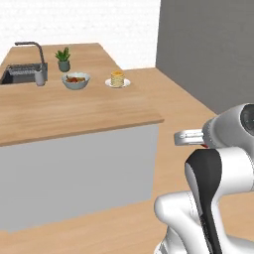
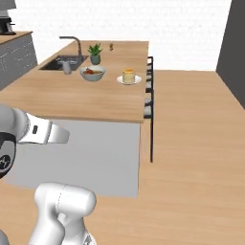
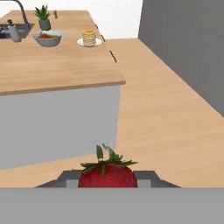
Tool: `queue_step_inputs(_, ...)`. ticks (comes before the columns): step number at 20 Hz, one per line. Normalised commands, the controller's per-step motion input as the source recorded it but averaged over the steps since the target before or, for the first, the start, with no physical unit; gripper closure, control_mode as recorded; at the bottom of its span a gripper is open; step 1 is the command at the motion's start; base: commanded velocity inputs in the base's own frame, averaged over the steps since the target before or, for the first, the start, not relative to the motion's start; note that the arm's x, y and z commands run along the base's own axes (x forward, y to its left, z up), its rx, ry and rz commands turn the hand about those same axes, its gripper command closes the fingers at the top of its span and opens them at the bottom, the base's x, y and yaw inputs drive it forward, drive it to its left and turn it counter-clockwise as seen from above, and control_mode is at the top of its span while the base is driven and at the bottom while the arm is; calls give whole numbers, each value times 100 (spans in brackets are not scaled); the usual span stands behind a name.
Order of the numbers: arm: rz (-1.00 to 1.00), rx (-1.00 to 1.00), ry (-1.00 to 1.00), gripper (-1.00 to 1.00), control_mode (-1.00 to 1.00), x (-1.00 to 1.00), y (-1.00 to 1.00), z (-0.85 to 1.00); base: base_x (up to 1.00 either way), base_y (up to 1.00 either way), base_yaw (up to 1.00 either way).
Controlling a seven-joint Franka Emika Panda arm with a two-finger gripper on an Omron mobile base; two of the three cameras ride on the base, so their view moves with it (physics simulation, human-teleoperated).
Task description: Take the strawberry from the fridge and place it on top of the pancake, located on the dining counter.
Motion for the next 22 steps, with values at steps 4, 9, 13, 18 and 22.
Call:
queue_step_inputs(4, 0, 0, 0, 100, 100, 0, 0, 0, 45, -100, 9)
queue_step_inputs(9, 0, 0, 0, 100, 100, 0, 0, 0, 51, -100, 22)
queue_step_inputs(13, 0, 0, 0, 100, 100, 0, 0, 0, 60, -100, 35)
queue_step_inputs(18, 0, 0, 0, 100, 100, 0, 0, 0, 67, -99, 42)
queue_step_inputs(22, 0, 0, 0, 100, 100, 0, 0, 0, 65, -95, 50)
